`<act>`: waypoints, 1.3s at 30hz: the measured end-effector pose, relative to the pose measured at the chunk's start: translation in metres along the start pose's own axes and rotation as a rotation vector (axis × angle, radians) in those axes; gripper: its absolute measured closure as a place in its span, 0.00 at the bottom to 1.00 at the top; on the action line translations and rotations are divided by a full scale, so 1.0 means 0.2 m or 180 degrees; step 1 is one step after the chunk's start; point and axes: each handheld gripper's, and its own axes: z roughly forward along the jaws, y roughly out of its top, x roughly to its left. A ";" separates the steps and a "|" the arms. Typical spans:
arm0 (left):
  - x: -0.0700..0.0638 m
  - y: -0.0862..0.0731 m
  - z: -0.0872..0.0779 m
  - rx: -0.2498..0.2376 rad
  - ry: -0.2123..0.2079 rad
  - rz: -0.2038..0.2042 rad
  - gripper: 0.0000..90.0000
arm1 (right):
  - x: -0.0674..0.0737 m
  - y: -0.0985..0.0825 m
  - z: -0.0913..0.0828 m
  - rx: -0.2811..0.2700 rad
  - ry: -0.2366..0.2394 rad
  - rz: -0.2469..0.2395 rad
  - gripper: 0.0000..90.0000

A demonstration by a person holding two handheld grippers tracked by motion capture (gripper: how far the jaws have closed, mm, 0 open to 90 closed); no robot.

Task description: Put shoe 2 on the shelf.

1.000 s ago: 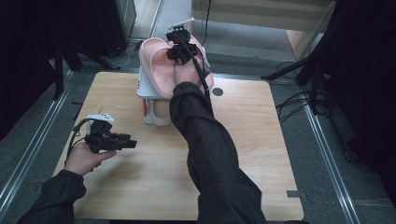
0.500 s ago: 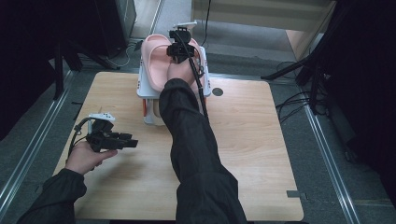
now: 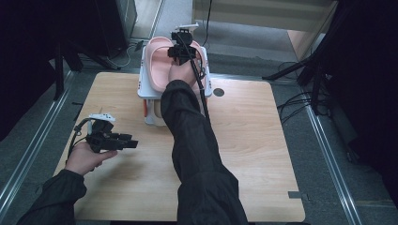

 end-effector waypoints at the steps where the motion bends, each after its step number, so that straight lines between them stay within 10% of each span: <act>1: 0.00 0.00 0.00 0.0000 0.0002 0.0004 0.54 | 0.00 0.00 0.00 0.0002 0.0032 -0.0028 0.71; 20: 0.00 0.00 0.00 0.0003 0.0023 -0.0006 0.53 | -0.03 -0.09 -0.21 -0.0037 0.0275 -0.0313 0.69; 39: 0.01 0.00 0.01 0.0034 0.0116 -0.0046 0.53 | -0.17 -0.38 -0.54 0.0028 0.0929 -0.0604 0.70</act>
